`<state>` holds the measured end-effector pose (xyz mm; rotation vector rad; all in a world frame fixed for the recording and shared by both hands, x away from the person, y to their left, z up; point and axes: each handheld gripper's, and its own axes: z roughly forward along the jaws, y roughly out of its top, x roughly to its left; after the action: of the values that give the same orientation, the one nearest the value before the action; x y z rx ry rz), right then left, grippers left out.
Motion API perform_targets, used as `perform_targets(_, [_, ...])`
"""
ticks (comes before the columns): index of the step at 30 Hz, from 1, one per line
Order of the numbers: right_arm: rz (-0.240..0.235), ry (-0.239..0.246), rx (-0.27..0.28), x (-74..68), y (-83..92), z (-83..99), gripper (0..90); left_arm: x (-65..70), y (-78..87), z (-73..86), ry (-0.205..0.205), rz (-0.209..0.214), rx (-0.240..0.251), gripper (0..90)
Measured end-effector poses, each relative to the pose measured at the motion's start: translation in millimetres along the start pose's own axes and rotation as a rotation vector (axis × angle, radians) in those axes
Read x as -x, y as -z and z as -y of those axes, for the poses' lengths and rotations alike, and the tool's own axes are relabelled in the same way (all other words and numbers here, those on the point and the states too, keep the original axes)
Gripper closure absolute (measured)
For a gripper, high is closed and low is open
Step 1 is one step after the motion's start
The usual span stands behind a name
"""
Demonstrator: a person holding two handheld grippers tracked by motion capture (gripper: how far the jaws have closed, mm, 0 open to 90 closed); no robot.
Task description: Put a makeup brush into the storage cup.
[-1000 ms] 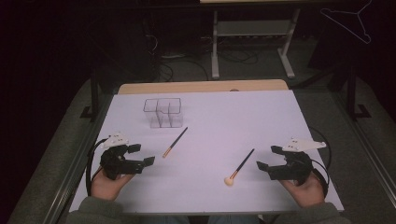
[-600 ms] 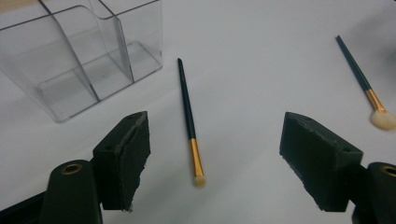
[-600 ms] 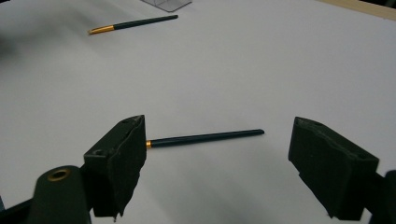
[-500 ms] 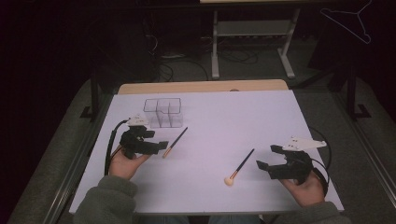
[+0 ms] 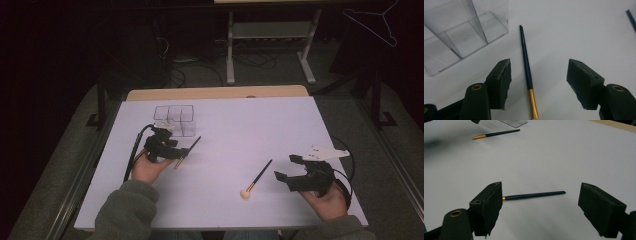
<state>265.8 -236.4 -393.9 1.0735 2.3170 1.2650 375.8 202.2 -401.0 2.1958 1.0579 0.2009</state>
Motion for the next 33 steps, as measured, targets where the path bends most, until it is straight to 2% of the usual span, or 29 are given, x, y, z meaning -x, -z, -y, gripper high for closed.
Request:
perform_targets(6, [0.000,-0.004,-0.001,0.2,0.7,0.0,18.7,-3.6,-12.5,-2.6,0.013,-0.016,-0.059,41.6])
perform_targets(8, [-0.001,-0.006,-0.001,0.2,0.8,0.2,18.7,-2.2,-16.6,-3.2,0.036,-0.011,-0.051,43.9])
perform_targets(12, [-0.002,-0.006,-0.003,0.2,1.0,-0.1,18.7,-0.5,-21.8,-5.2,0.015,-0.016,-0.086,47.9])
perform_targets(17, [-0.002,-0.004,0.002,0.5,1.4,-0.3,18.7,2.0,-27.7,-7.1,0.013,-0.023,-0.117,52.2])
perform_targets(25, [-0.001,-0.004,0.004,1.3,2.2,-0.1,18.8,-0.1,-33.9,-6.4,0.027,-0.042,-0.174,59.8])
perform_targets(33, [-0.001,-0.003,0.004,0.9,2.2,-0.4,18.9,0.4,-36.4,-6.1,0.033,-0.053,-0.207,68.1])
